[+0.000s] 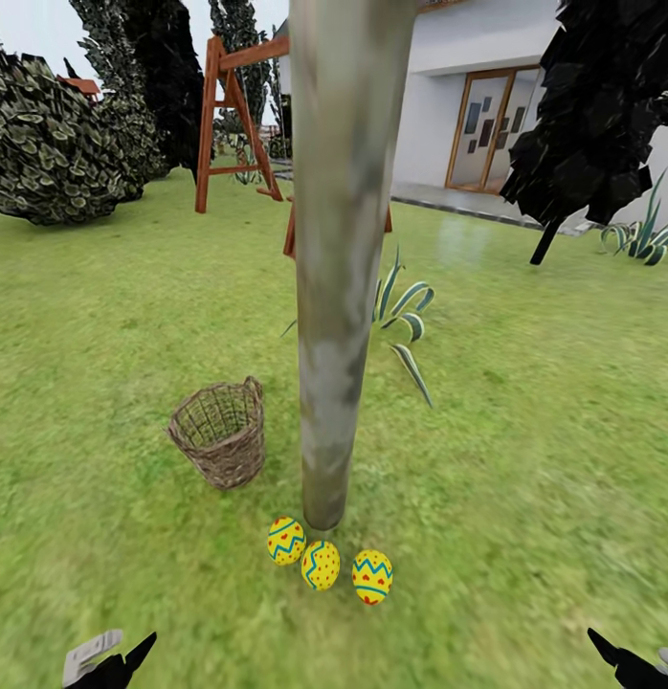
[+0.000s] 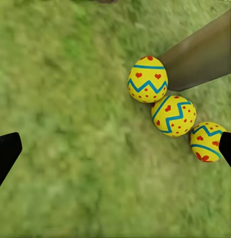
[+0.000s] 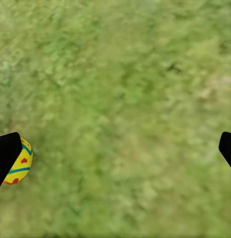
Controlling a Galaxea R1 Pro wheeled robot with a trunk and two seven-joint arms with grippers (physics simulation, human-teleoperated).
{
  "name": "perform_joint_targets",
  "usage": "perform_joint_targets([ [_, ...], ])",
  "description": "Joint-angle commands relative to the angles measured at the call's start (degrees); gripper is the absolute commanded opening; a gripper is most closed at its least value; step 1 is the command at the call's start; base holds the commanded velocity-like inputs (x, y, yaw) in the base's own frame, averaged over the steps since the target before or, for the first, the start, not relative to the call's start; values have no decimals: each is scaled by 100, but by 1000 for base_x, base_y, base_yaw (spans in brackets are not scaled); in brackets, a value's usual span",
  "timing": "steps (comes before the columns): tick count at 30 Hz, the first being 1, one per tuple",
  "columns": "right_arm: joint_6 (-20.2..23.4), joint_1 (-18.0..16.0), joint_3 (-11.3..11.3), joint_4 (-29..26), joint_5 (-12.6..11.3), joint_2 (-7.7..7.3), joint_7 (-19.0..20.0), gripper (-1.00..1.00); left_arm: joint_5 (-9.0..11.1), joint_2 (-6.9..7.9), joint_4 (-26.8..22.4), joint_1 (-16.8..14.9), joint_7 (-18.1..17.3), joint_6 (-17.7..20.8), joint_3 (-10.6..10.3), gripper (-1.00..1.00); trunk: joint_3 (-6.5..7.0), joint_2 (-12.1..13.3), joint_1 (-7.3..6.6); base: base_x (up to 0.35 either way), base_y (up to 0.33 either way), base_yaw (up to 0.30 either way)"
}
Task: Take the three Easter eggs out of the wicker basket on the lawn in the garden, then place them on the lawn next to a single tree (choose any tree) so that all three eggs are next to the same tree and none are left in the basket.
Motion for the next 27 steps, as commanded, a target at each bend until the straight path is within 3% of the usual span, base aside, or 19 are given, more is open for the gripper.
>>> perform_joint_targets([
  [1,-23,-11,49,24,-38,2,36,100,-4,1,10,-4,-21,-20,15,100,23,39,-23,0,0,0],
  [27,-23,-9,57,24,-38,1,36,100,-4,0,10,-6,-21,-20,15,100,729,1082,-594,0,0,0],
])
